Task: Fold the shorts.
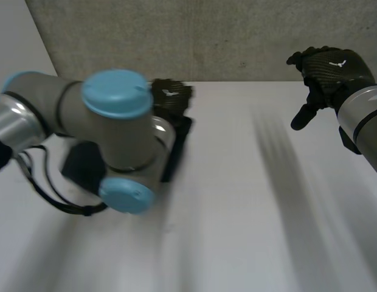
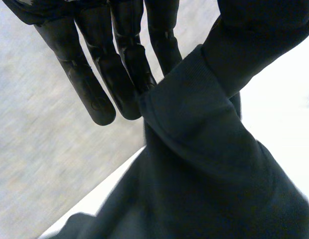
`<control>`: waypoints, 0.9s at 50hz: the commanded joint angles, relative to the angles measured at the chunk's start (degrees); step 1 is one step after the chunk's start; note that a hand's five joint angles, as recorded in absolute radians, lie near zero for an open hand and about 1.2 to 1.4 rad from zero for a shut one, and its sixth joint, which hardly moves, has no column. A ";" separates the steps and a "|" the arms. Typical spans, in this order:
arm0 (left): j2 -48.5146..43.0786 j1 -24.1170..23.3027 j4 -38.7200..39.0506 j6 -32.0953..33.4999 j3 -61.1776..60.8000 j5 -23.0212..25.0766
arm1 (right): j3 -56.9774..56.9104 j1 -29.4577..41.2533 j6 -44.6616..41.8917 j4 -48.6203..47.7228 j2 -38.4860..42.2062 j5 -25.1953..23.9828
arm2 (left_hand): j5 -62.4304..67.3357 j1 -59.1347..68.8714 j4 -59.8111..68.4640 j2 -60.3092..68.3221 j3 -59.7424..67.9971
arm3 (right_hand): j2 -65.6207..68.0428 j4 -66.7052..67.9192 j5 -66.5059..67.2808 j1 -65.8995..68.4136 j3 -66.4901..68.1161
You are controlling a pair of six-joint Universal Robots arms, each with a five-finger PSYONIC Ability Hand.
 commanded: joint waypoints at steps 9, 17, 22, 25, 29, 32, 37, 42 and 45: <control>-3.31 -8.04 -0.53 -0.22 -0.09 -0.07 | -0.20 -3.33 0.09 -0.22 -2.17 -0.69 | -56.82 -53.86 -58.67 -58.55 -58.00 | -1.58 -2.92 -3.14 1.76 -0.44; 12.06 1.46 -5.46 -4.43 -14.41 -0.08 | 0.42 -2.72 -1.22 1.19 -1.73 -3.41 | -56.82 -53.86 -58.67 -58.55 -58.00 | -1.58 -2.92 -3.14 1.76 -0.44; 22.69 8.38 -5.90 -10.31 -26.43 0.89 | 2.88 -1.13 -6.49 5.23 -1.20 -11.84 | -56.82 -53.86 -58.67 -58.55 -58.00 | -1.58 -2.92 -3.14 1.76 -0.44; 26.66 11.82 -5.64 -11.99 -31.55 2.38 | 5.77 0.62 -12.11 6.37 -0.85 -17.03 | -56.82 -53.86 -58.67 -58.55 -58.00 | -1.58 -2.92 -3.14 1.76 -0.44; 31.06 16.57 -5.20 -12.61 -38.06 6.94 | 9.64 3.87 -18.09 4.62 -0.15 -20.99 | -56.82 -53.86 -58.67 -58.55 -58.00 | -1.58 -2.92 -3.14 1.76 -0.44; 32.56 21.14 -4.59 -12.70 -42.02 10.99 | 12.01 9.21 -21.25 0.68 1.77 -21.87 | -56.82 -53.86 -58.67 -58.55 -58.00 | -1.58 -2.92 -3.14 1.76 -0.44; 32.03 27.64 -4.41 -12.52 -46.15 18.01 | 14.57 13.81 -24.25 -6.44 5.47 -21.17 | -56.27 -53.31 -58.12 -58.00 -57.45 | -1.58 -2.92 -3.14 1.76 -0.44; 29.14 29.06 -4.15 -12.08 -48.18 20.93 | 14.83 14.34 -27.32 -10.58 11.01 -18.72 | -54.76 -51.80 -56.61 -56.49 -55.94 | -1.58 -2.92 -3.14 1.76 -0.44; 25.19 28.80 -3.44 -11.47 -48.18 20.93 | 14.13 14.43 -29.26 -11.11 14.34 -15.21 | -53.75 -50.80 -55.60 -55.48 -54.93 | -1.58 -2.92 -3.14 1.76 -0.44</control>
